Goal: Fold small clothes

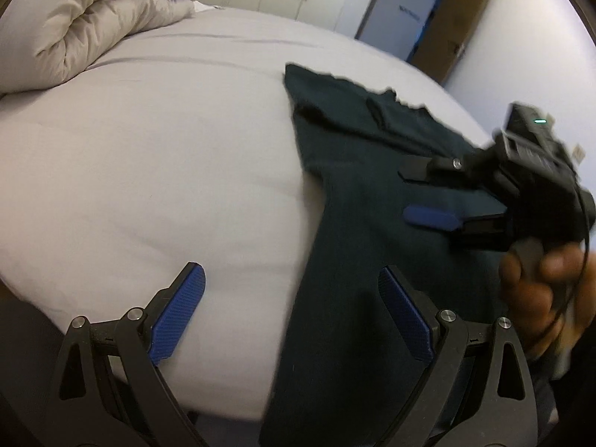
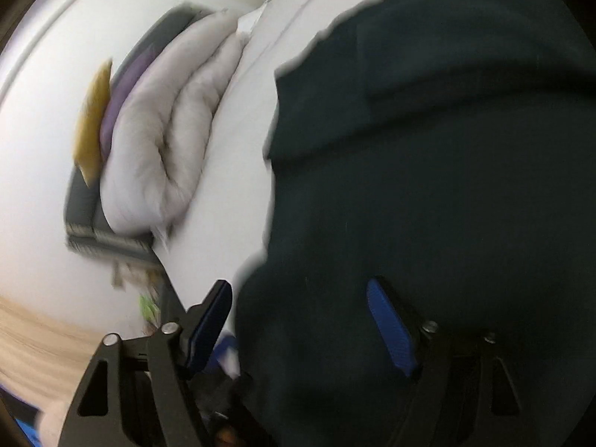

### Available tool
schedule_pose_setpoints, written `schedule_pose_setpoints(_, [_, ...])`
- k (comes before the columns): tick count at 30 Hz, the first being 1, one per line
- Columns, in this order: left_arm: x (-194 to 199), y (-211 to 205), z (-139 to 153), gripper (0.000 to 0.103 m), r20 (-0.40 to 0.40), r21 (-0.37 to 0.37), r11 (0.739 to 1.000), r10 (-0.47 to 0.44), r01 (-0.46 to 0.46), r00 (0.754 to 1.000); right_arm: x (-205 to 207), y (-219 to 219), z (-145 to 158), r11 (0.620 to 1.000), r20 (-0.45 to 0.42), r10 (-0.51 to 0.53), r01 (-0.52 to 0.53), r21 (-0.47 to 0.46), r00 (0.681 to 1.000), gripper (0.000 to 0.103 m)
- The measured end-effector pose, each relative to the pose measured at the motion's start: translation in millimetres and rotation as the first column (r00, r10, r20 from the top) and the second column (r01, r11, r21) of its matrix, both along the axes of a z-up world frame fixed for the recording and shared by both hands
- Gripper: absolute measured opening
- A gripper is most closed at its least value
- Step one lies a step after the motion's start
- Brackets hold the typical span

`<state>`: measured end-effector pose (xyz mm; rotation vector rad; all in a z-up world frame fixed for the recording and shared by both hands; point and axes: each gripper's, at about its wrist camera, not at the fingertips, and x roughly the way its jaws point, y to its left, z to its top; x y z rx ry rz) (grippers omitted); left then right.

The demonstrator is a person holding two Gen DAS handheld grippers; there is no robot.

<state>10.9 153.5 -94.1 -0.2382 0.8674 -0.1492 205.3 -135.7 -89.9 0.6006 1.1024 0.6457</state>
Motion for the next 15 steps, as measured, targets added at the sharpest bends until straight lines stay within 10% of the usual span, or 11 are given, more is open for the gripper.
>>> schedule_pose_setpoints(6, [-35.2, 1.2, 2.4, 0.095, -0.014, 0.018, 1.0, -0.023, 0.024, 1.0, -87.5, -16.6, 4.7, 0.992, 0.047, 0.112, -0.114, 0.048, 0.993, 0.074])
schedule_pose_setpoints(10, [-43.8, 0.1, 10.1, 0.095, 0.007, 0.02, 1.0, -0.019, 0.019, 1.0, -142.0, -93.4, 1.1, 0.984, -0.036, -0.025, 0.031, 0.176, 0.999, 0.072])
schedule_pose_setpoints(15, [-56.4, -36.4, 28.7, 0.095, 0.093, 0.21, 0.97, -0.145, 0.123, 0.985, -202.5, -181.2, 33.2, 0.961, 0.08, -0.275, 0.272, 0.05, 0.958, 0.073])
